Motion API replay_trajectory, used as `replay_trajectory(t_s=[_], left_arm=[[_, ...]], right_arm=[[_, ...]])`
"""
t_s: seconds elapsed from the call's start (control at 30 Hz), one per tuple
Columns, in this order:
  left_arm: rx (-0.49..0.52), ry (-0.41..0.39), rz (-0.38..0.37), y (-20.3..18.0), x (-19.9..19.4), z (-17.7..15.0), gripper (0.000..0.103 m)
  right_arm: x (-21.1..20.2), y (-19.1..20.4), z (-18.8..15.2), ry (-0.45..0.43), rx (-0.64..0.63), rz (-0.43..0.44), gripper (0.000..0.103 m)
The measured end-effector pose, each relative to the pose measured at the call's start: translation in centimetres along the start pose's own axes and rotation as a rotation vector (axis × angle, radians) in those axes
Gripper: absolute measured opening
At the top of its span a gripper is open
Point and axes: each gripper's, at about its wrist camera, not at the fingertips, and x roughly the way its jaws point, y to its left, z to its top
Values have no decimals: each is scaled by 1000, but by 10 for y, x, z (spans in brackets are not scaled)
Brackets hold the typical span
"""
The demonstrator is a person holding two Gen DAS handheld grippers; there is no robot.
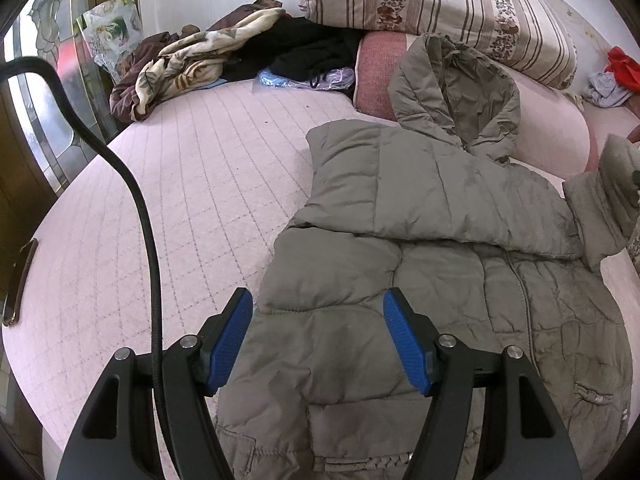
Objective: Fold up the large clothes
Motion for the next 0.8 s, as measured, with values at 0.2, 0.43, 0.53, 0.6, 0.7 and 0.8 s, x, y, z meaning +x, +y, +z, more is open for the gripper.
replay_trajectory(t_s=[0.2, 0.43, 0.53, 0.6, 0.7, 0.8], left_arm=[[-9, 18, -1, 0, 4, 2, 67], [-15, 26, -4, 2, 8, 5, 67], [-18, 27, -6, 3, 8, 5, 67], [-16, 27, -4, 3, 8, 5, 67], [-24, 28, -7, 4, 8, 6, 67], [-35, 26, -14, 7, 6, 6, 67]], right_arm=[[42, 40, -27, 71, -96, 48, 7], [93, 76, -64, 199, -151, 128, 8], [111, 88, -82, 263, -155, 165, 15], [113, 92, -91, 271, -160, 150, 29], [101, 92, -97, 242, -190, 130, 54], [76, 87, -96, 192, -216, 120, 57]])
